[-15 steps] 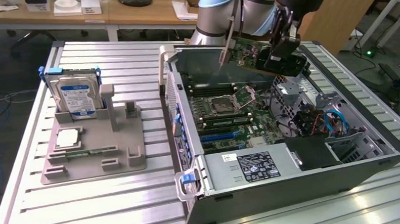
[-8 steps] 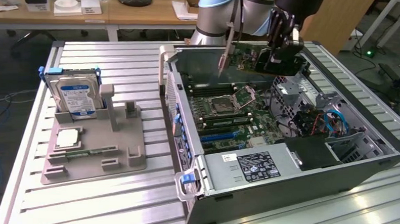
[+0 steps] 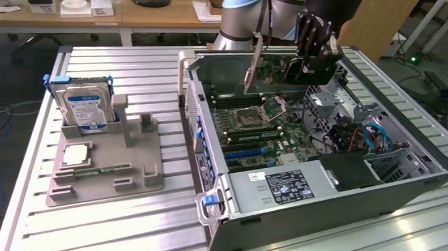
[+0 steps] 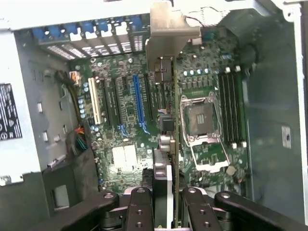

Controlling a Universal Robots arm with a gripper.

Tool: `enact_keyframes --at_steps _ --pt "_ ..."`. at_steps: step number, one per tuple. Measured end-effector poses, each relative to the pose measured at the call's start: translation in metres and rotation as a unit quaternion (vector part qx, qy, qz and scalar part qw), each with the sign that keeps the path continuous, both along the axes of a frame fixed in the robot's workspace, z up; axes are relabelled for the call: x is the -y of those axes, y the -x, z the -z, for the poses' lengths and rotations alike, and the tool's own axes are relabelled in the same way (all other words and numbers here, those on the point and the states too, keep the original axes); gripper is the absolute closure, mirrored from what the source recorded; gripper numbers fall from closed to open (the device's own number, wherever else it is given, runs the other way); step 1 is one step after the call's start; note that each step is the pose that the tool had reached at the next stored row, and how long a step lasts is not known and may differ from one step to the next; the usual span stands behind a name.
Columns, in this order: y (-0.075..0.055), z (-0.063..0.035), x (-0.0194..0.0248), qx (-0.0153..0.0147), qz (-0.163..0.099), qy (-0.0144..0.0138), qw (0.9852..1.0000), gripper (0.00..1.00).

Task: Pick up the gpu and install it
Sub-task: 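Insert the gpu into the slot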

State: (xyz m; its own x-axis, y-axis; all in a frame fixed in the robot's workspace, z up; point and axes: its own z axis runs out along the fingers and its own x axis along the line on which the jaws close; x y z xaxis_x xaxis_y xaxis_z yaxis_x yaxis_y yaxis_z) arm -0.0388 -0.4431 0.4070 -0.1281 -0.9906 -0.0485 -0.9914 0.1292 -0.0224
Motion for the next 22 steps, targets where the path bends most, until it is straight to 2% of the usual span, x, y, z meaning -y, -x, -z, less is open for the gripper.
enact_keyframes --at_steps 2,4,6,8,9,10,13,14,22 --pt "0.0 0.0014 0.0 0.0 -0.018 0.0 0.9998 0.72" --pt "0.0 0.0044 0.0 0.0 -0.052 0.0 0.9986 0.72" --pt "0.0 0.006 0.002 0.0 -0.056 0.0 0.9984 0.72" --pt "0.001 0.0082 0.0041 0.0013 -0.056 0.0 0.9984 0.72" --pt "0.002 0.0087 0.0047 0.003 -0.057 0.0001 0.9984 0.72" --pt "0.002 0.009 0.0051 0.0062 -0.057 0.0004 0.9984 0.72" --pt "0.003 0.0098 0.0051 0.0194 -0.06 0.001 0.998 0.72" --pt "0.004 0.0108 0.0051 0.0215 -0.061 0.001 0.9979 0.72" --pt "0.008 0.0264 0.0076 0.0223 -0.048 0.0015 0.9986 0.72"
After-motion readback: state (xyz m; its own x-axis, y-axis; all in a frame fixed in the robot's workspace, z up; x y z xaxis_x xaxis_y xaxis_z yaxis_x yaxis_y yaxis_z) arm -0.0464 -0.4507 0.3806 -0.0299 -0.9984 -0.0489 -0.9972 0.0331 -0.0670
